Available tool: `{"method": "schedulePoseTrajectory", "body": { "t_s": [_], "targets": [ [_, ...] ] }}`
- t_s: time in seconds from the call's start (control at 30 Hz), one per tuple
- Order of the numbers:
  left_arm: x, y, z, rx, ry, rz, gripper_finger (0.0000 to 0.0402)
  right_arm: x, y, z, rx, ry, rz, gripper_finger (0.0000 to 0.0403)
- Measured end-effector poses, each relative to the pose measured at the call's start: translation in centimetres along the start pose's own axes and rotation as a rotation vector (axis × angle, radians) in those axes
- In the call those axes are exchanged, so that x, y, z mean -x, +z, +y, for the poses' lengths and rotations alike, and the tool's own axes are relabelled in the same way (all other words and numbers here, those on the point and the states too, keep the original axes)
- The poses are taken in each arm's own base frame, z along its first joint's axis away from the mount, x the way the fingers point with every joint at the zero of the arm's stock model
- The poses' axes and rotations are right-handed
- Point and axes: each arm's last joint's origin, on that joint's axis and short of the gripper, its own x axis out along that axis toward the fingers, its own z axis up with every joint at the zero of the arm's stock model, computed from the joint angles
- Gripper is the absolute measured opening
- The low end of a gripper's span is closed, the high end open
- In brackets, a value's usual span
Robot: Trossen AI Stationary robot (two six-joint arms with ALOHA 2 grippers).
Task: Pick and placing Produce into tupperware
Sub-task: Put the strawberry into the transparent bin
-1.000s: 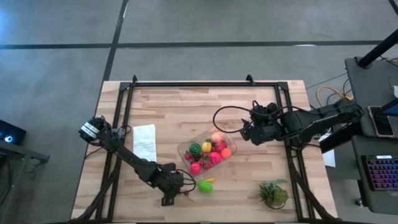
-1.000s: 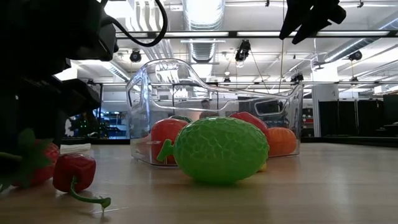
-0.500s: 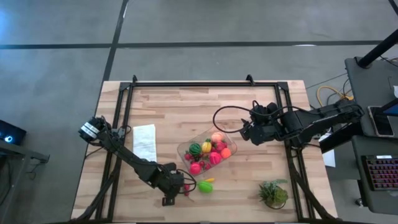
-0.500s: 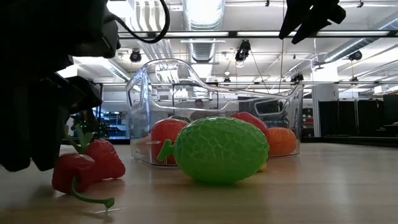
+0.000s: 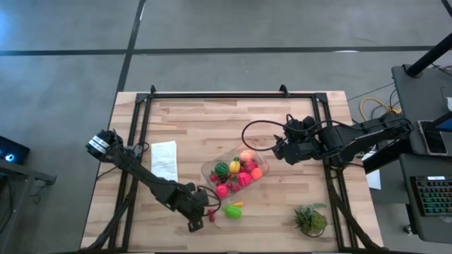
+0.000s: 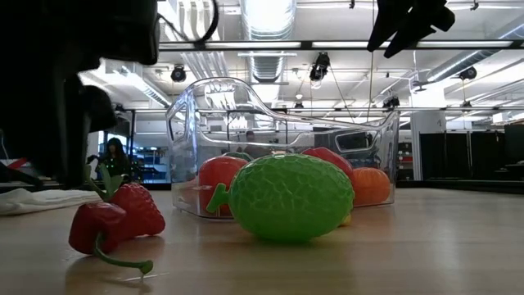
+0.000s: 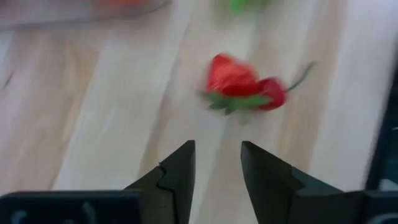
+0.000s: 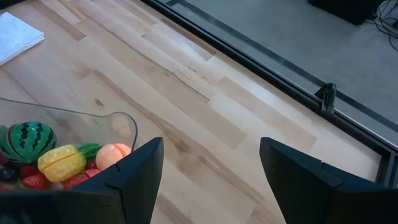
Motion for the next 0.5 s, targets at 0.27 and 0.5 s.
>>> {"method": "schedulePoseTrajectory", "body": {
  "t_s": [0.27, 0.5],
  "targets": [
    [0.10, 0.89, -0.48, 0.043, -0.034, -0.096, 0.0198, 0.00, 0.00, 0.00, 0.020, 0.000, 0.000, 0.0258],
    [0.10, 1.06, -0.62, -0.055, -0.035, -0.126, 0.0258, 0.00, 0.00, -0.01, 0.060, 0.000, 0.001, 0.0258]
  ]
}}
